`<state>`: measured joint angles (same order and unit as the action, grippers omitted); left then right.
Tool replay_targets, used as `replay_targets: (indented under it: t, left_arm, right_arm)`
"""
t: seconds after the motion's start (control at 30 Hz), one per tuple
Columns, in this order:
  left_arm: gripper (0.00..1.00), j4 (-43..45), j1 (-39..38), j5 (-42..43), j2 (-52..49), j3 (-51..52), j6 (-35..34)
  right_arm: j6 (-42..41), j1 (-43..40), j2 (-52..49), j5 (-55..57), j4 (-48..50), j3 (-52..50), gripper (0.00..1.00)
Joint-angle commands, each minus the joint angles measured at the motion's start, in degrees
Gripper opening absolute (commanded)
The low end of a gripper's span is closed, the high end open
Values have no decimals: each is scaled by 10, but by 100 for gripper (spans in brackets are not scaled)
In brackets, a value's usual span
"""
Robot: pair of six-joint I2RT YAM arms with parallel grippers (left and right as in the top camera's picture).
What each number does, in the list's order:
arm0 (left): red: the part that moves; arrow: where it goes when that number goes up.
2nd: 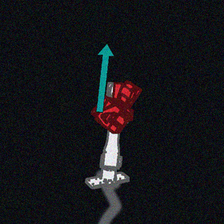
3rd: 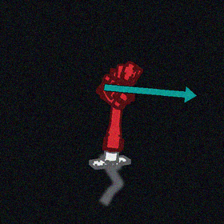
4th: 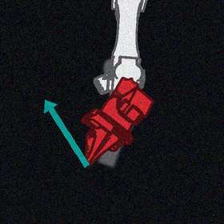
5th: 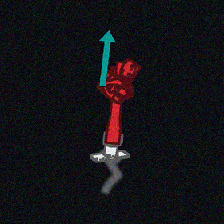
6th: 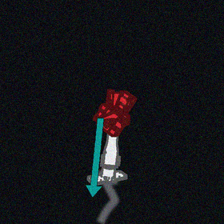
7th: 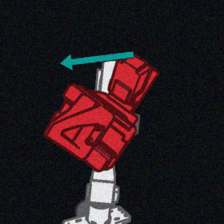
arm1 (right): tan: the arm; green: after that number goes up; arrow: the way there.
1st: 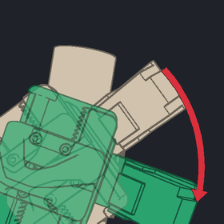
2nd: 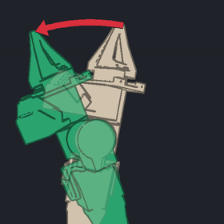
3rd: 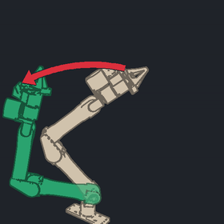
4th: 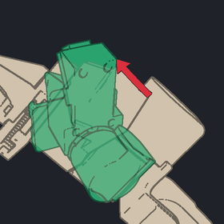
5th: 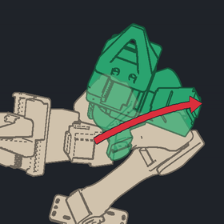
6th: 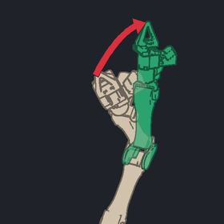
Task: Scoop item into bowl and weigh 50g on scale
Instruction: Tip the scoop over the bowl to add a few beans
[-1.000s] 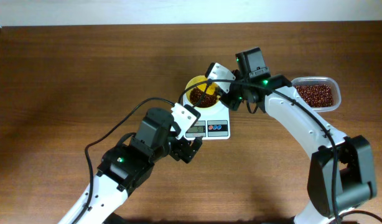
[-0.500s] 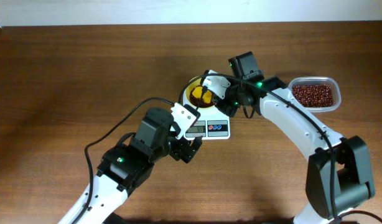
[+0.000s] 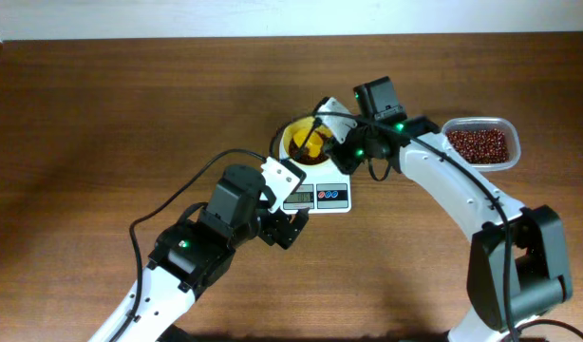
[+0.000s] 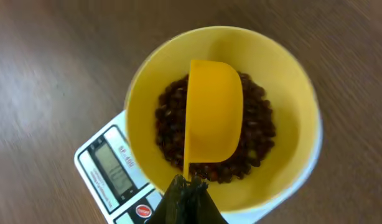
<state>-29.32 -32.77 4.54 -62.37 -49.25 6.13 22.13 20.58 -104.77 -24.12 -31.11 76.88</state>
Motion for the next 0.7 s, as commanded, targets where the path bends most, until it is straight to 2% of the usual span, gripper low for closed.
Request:
replay_targets:
  t: [0.0,0.2,0.67]
  left_arm:
    - [99,1,-1,2,0,5,-7]
    - [99,1,-1,2,0,5,-7]
    - [99,1,-1,2,0,5,-7]
  right_arm:
    - [-66,-28,-7,-43,3,2,4]
    - [-78,-42,-7,-88,3,2,4]
    - [-81,-42,-7,-92,2,15,4]
